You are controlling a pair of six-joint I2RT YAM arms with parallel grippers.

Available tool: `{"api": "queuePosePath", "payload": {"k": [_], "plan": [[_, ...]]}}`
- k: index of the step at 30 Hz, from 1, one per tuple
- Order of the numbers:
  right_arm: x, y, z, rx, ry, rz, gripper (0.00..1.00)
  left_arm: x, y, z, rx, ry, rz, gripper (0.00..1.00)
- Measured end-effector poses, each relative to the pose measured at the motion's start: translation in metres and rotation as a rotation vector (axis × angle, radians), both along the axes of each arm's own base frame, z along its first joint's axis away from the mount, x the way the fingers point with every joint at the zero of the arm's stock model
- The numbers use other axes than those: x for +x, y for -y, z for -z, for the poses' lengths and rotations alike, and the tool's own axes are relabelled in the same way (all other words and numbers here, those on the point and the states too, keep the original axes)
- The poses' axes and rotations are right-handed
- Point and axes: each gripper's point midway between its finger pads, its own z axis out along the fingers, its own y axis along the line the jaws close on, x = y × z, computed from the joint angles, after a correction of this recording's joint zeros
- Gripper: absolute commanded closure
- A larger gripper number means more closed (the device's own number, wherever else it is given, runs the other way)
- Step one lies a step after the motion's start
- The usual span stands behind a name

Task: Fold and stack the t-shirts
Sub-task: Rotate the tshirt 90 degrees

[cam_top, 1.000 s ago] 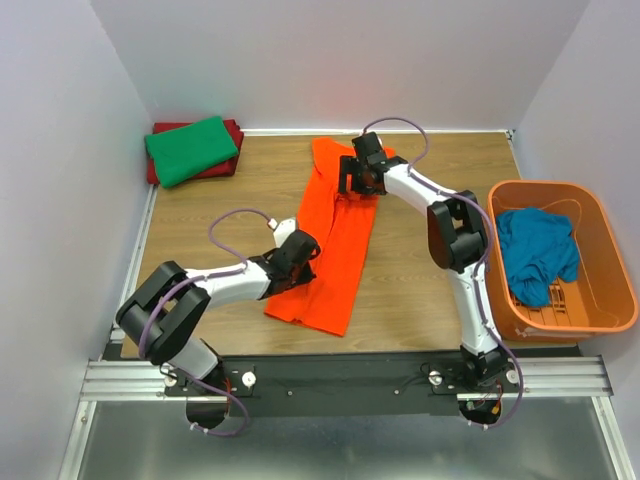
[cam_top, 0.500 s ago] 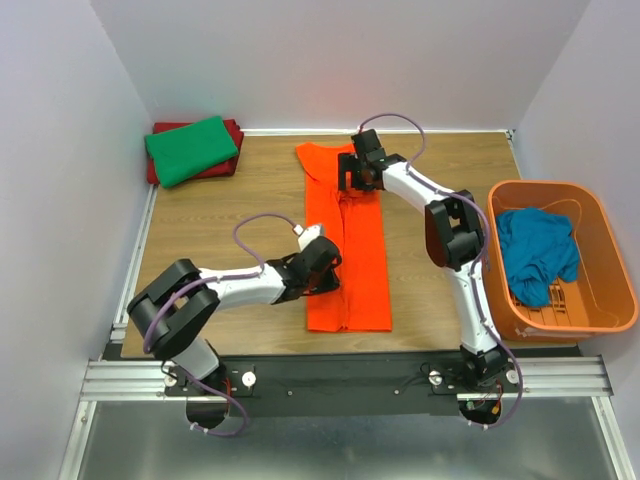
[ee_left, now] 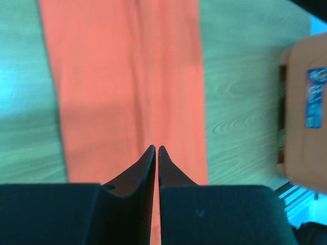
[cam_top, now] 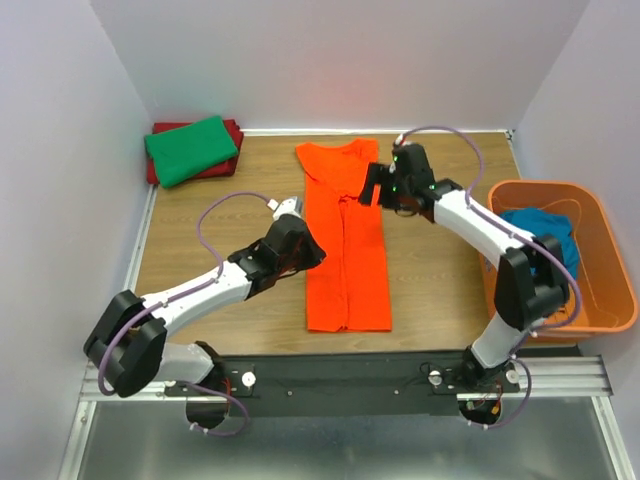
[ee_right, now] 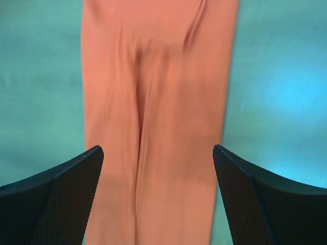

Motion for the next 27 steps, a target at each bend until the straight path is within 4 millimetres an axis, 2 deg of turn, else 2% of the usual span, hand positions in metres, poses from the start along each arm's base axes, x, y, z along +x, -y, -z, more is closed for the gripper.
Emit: {"api": "queuePosePath", "payload": {"k": [2, 4, 5, 8, 10, 14, 17, 18, 19, 22, 27], "plan": [[-0.04, -0.01, 0.008, 0.023, -0.028, -0.042, 0.11, -0.015, -0.008, 0.022, 0.026, -0.05, 0.021, 0.88], [-0.081, -0.02, 0.028, 0.025, -0.081, -0.089, 0.16, -0.031, -0.016, 0.043, 0.053, -0.102, 0.038, 0.86], [-0.105, -0.023, 0.039, 0.025, -0.117, -0.114, 0.22, -0.043, -0.024, 0.055, 0.071, -0.137, 0.045, 0.85], [-0.152, -0.033, 0.056, 0.039, -0.18, -0.171, 0.34, -0.065, -0.037, 0.071, 0.084, -0.192, 0.06, 0.84], [-0.178, -0.035, 0.062, 0.056, -0.215, -0.187, 0.36, -0.074, -0.04, 0.073, 0.076, -0.206, 0.074, 0.85], [-0.198, -0.046, 0.053, 0.101, -0.203, -0.216, 0.48, -0.082, -0.034, 0.067, 0.035, -0.199, 0.12, 0.86], [-0.206, -0.057, 0.047, 0.137, -0.199, -0.235, 0.48, -0.084, -0.026, 0.059, 0.007, -0.176, 0.149, 0.89], [-0.209, -0.061, 0.046, 0.148, -0.199, -0.244, 0.54, -0.086, -0.023, 0.058, 0.001, -0.174, 0.163, 0.89], [-0.213, -0.065, 0.046, 0.156, -0.203, -0.253, 0.54, -0.087, -0.022, 0.059, -0.002, -0.174, 0.169, 0.89], [-0.223, -0.076, 0.048, 0.175, -0.215, -0.281, 0.55, -0.097, -0.017, 0.067, -0.007, -0.19, 0.202, 0.89], [-0.24, -0.086, 0.063, 0.185, -0.258, -0.316, 0.55, -0.122, -0.018, 0.096, 0.032, -0.269, 0.253, 0.93]]}}
